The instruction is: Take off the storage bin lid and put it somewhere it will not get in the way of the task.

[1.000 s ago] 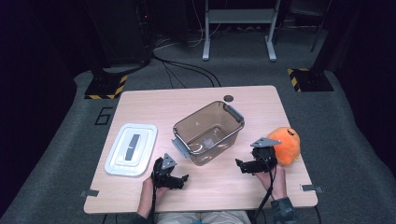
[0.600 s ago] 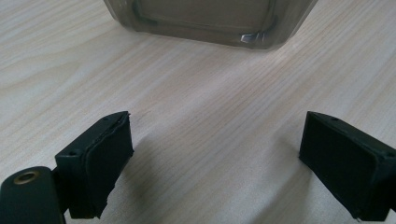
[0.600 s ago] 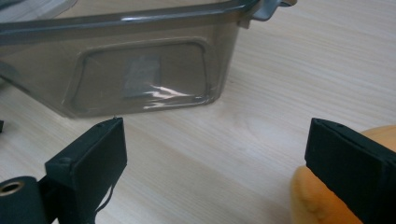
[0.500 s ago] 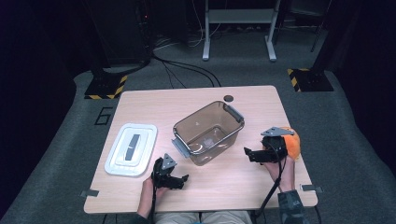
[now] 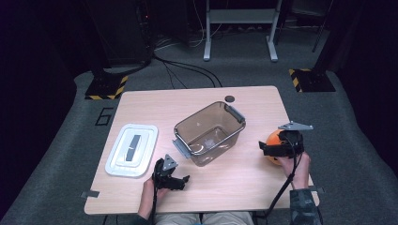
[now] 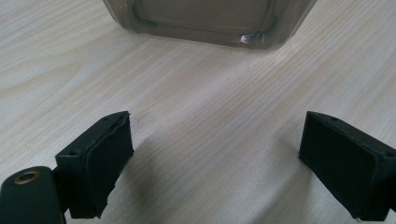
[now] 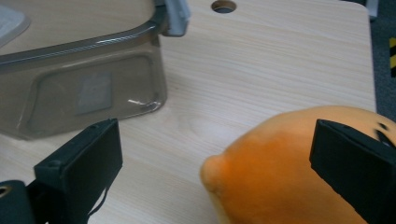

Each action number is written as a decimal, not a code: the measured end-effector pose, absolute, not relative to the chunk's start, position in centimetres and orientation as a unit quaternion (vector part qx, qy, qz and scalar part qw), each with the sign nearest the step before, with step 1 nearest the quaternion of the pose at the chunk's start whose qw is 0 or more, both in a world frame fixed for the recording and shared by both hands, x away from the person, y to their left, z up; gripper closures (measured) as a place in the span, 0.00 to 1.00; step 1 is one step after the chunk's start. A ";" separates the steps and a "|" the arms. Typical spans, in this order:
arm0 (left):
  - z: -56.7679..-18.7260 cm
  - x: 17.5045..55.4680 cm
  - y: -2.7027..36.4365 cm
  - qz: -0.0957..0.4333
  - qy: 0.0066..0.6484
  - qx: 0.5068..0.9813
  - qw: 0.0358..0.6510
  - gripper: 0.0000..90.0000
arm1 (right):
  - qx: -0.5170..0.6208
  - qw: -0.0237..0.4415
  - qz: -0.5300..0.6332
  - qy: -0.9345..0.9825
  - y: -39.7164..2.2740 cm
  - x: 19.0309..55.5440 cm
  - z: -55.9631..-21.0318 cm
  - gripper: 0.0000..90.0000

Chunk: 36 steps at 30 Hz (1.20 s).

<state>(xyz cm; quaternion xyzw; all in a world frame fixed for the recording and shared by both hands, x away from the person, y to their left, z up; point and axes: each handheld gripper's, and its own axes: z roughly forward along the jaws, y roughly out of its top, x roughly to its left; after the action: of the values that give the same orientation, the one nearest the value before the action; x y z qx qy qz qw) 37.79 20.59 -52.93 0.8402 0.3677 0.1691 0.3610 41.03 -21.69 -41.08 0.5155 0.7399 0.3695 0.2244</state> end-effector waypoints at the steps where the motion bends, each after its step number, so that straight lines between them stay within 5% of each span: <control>1: -52.9 37.8 20.6 0.168 0.367 0.842 0.358 0.10 | 0.523 0.226 0.369 0.734 -22.1 41.0 -41.0 0.02; 19: -52.9 37.9 20.6 0.168 0.367 0.841 0.359 0.10 | 0.630 0.215 0.342 0.664 -26.9 42.3 -43.4 0.12; 24: -53.0 37.8 20.6 0.172 0.369 0.839 0.361 0.10 | 0.639 0.201 0.348 0.656 -26.9 42.7 -44.3 0.25; 31: -53.0 37.8 20.6 0.173 0.369 0.839 0.360 0.10 | 0.631 0.201 0.348 0.664 -26.0 42.9 -44.9 0.61; 36: -53.0 37.8 20.6 0.173 0.369 0.839 0.360 0.10 | 0.608 0.212 0.358 0.676 -25.8 42.5 -44.7 0.71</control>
<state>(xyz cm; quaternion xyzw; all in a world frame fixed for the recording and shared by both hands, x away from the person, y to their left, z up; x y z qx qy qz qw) 37.83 20.57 -52.96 0.8390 0.3694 0.1725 0.3605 42.55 -25.79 -44.66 0.6084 0.6760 0.3579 0.2116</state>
